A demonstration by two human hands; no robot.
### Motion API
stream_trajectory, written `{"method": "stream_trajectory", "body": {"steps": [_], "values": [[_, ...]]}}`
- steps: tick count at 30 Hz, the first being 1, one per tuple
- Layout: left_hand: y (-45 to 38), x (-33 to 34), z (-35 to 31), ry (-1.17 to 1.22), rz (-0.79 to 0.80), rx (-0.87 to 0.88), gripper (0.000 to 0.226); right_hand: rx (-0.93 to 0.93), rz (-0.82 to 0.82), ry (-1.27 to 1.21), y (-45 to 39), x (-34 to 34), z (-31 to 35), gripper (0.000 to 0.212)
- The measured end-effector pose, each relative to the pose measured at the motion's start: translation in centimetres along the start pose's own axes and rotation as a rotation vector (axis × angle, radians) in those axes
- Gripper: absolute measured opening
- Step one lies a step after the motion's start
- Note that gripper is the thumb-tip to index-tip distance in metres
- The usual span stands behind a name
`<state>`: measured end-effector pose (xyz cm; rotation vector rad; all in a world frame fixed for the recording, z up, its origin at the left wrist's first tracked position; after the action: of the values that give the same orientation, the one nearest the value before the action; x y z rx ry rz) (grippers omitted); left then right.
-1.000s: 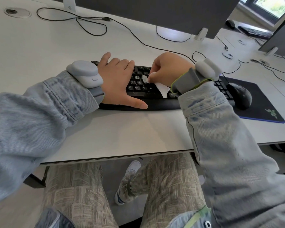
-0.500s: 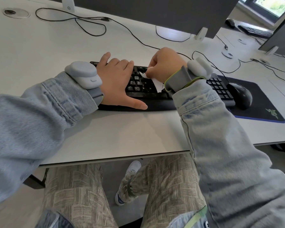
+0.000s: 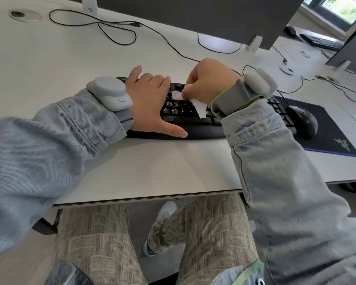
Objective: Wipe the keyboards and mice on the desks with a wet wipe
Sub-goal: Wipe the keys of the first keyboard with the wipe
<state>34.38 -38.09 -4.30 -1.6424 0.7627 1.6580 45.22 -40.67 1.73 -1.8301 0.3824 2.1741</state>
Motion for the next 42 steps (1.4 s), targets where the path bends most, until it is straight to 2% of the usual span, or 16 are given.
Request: {"method": "stream_trajectory", "body": {"steps": [4,22,26,29,33,38,42], "values": [[0.0,0.0,0.0,0.005,0.003,0.0,0.152,-0.015,0.052,0.045,-0.2,1.0,0.7,0.031],[0.0,0.0,0.1,0.002,0.006,-0.006,0.151,-0.019,0.12,0.041,-0.4,1.1,1.5,0.033],[0.0,-0.1,0.0,0.005,0.007,0.002,0.153,0.004,0.072,0.039,-0.8,1.1,1.3,0.034],[0.0,0.0,0.0,0.006,0.009,0.003,0.152,0.01,0.006,0.018,-0.8,0.8,1.1,0.03],[0.0,0.2,0.1,-0.001,0.018,-0.001,0.15,-0.085,-0.106,-0.098,0.2,-0.6,0.3,0.012],[-0.1,0.2,0.2,-0.002,0.025,-0.003,0.15,-0.224,0.014,-0.089,2.0,1.0,0.1,0.01],[0.0,0.2,0.2,0.002,0.028,-0.002,0.152,-0.211,-0.028,-0.013,1.9,0.2,-0.5,0.014]]}}
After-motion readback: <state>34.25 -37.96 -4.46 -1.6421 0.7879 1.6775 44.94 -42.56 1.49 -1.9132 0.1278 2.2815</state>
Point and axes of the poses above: each hand's wrist, its own y-axis away from the middle knuckle, its own x-axis out of the palm, z = x × y, the point moved 9 cm from there along -y, towards the middle knuckle, and after that the axes turned 2 degrees about -z, right-handed, at the moved point
